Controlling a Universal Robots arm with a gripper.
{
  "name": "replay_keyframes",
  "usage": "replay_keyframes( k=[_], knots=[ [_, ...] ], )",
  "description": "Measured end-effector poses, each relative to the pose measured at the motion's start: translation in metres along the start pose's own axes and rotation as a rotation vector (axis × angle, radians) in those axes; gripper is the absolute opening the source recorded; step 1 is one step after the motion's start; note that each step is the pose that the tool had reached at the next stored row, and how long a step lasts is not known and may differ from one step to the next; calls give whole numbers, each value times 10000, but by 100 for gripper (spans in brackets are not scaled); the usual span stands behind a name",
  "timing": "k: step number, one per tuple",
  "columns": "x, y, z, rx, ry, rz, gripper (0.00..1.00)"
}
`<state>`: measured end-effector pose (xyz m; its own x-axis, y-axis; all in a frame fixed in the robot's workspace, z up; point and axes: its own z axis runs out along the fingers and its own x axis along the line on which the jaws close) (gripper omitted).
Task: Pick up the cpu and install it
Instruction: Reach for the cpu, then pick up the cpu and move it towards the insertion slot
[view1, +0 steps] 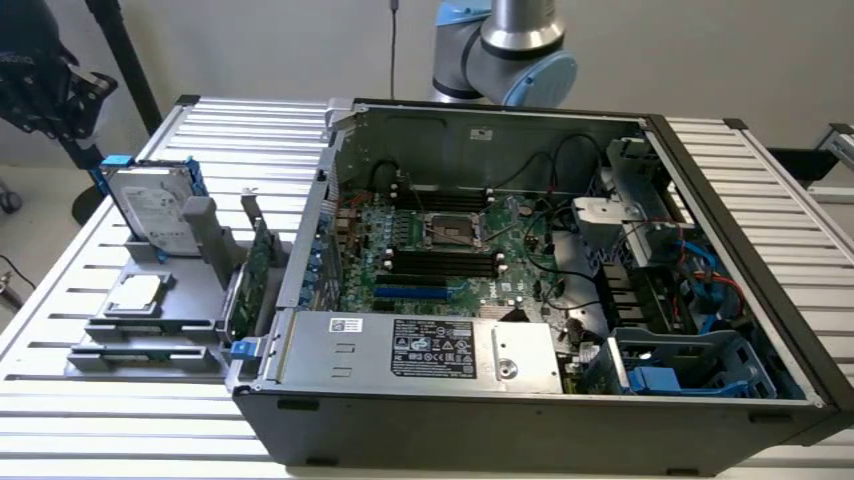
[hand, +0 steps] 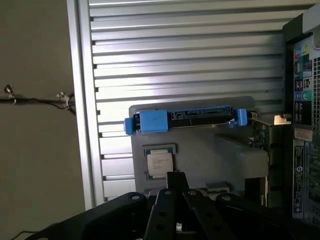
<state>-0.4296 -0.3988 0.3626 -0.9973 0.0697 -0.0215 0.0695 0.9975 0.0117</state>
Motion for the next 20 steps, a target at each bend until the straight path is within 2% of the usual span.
replay_keyframes(
  k=[16,20],
  knots=[
    [16,-2,0,1,6,-5,11],
    [19,-3,38,24,14,-6,12]
  ],
)
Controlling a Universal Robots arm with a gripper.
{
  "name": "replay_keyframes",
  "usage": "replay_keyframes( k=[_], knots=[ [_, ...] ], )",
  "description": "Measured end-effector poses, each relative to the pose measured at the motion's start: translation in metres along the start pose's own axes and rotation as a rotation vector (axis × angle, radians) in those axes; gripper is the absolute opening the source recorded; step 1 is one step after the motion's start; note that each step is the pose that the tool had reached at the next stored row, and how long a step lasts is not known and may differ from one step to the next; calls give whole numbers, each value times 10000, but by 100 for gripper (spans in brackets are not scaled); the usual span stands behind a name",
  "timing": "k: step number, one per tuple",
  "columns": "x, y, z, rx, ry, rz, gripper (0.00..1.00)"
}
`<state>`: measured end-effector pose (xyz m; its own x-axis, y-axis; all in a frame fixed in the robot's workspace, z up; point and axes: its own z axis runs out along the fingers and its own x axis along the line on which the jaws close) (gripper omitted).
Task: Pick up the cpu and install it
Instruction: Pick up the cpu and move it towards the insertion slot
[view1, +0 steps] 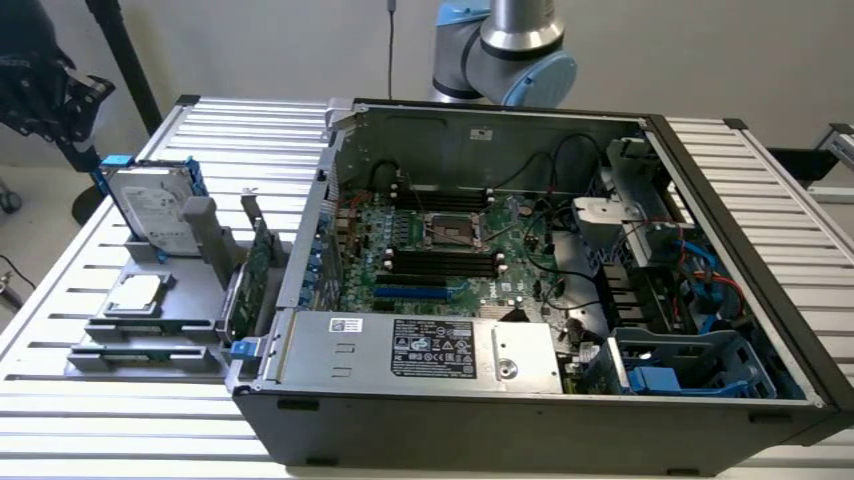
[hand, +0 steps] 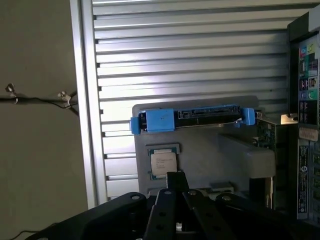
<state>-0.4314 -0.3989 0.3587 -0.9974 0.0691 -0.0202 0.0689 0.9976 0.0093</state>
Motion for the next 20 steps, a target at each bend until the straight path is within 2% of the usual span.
replay_keyframes(
  k=[1,2,4,5,6,8,9,10,12,13,15,20],
  knots=[
    [2,-1,16,3,4,0,18],
    [4,-4,32,4,7,1,18],
    [12,-13,70,4,15,1,30],
    [16,-22,87,4,23,-1,30],
    [20,-32,104,5,41,-4,36],
    [21,-58,131,11,123,-28,47],
    [20,-71,144,13,170,-51,47],
    [20,-84,158,16,214,-77,53],
    [19,-110,190,18,287,-158,53],
    [18,-120,207,19,314,-211,60],
    [18,-138,243,16,355,-333,60],
    [19,-155,334,15,386,-819,60]
  ],
)
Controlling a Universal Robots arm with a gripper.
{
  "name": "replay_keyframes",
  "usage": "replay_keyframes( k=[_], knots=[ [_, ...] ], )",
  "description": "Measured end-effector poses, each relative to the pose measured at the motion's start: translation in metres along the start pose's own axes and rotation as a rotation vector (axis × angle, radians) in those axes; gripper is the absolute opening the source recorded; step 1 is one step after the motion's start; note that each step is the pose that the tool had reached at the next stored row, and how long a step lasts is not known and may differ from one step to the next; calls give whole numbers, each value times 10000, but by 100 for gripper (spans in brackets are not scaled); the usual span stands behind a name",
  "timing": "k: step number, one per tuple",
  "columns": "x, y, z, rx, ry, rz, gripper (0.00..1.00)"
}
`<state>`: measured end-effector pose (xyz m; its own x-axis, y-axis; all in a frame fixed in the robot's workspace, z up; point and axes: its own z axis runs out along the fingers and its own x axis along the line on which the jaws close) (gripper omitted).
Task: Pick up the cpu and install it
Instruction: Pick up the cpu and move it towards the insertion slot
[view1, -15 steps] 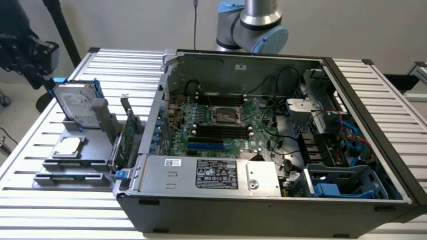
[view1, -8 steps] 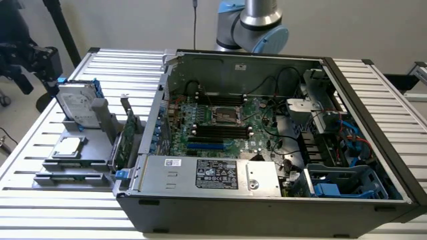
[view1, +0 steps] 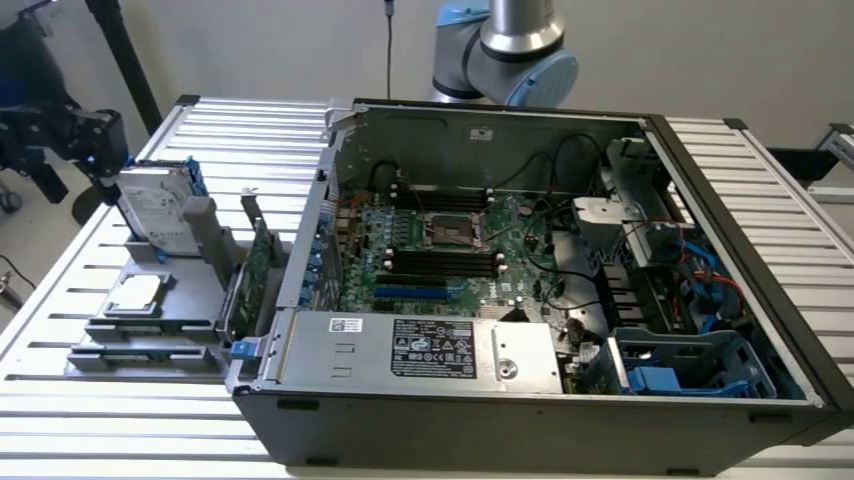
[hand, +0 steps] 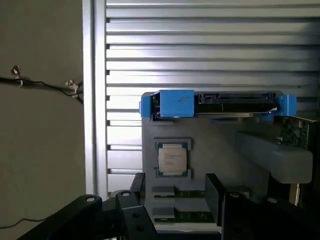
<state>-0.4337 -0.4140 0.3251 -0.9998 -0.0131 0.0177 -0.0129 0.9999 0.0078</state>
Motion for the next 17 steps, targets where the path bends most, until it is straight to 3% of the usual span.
replay_keyframes(
  k=[7,17],
  knots=[
    [-2,-5,89,17,8,-947,60],
    [-3,-35,184,32,6,-1733,60]
  ],
)
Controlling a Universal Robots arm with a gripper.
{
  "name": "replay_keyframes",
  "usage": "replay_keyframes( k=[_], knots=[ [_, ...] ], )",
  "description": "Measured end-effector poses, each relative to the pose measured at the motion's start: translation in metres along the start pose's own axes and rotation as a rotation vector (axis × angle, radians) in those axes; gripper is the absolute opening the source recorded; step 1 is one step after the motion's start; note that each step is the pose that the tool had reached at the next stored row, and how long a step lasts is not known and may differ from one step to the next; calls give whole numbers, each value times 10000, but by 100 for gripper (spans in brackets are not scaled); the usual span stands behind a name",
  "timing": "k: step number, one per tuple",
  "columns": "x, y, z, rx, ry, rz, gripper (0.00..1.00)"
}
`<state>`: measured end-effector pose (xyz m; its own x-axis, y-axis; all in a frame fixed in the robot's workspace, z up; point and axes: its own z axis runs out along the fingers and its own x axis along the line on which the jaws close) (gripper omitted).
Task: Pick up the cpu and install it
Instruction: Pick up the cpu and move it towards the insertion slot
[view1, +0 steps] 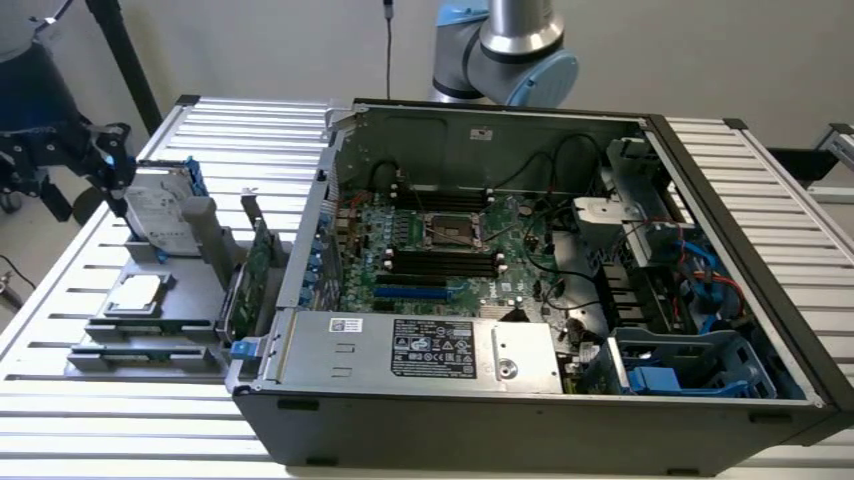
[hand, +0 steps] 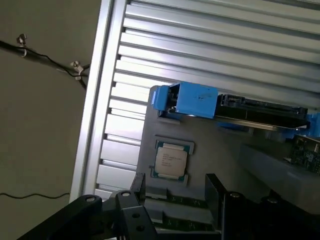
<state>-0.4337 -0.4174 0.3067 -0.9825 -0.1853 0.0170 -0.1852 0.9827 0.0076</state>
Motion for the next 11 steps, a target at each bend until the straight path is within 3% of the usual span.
replay_keyframes(
  k=[5,11],
  knots=[
    [9,-43,69,8,-30,-122,60],
    [17,-72,169,34,-160,-104,60]
  ],
)
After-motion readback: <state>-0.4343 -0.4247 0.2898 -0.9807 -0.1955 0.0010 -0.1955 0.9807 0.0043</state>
